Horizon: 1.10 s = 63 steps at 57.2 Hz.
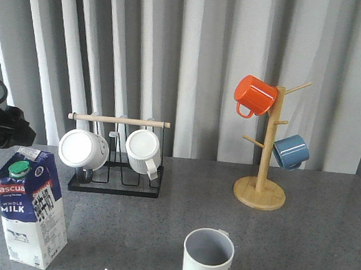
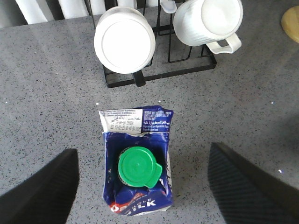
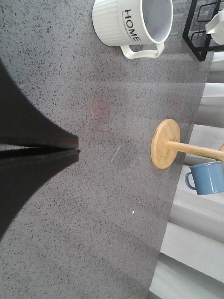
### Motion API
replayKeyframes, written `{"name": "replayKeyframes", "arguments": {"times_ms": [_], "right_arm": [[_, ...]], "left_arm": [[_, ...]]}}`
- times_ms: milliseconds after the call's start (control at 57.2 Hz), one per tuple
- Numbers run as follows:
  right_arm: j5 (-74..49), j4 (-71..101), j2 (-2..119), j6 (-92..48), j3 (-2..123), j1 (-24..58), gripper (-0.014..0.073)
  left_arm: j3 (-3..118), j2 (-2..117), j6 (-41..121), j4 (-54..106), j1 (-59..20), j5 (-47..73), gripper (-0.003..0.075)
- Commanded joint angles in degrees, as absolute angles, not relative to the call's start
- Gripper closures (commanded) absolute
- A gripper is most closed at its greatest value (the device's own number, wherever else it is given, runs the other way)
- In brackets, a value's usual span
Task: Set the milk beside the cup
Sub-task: 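Lower the left gripper onto the top of the Pascual milk carton, then grasp the milk carton top with the left gripper and lift it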
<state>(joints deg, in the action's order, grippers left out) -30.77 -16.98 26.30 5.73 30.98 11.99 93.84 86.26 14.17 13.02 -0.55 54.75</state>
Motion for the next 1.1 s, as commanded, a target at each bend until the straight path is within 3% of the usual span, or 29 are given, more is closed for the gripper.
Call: {"name": "replayKeyframes", "arguments": {"times_ms": [0,1085], "right_arm": [[-27.0,-17.6,26.6,5.3,32.5,11.8,0.0603],[-28.3,-16.1,26.6,5.3,32.5,11.8,0.0603]], "left_arm": [[96.0,85.4,14.3,14.3,-0.6,52.3,0.0179],[96.0,92.7,14.1,14.0,-0.6,55.9,0.0179]]}}
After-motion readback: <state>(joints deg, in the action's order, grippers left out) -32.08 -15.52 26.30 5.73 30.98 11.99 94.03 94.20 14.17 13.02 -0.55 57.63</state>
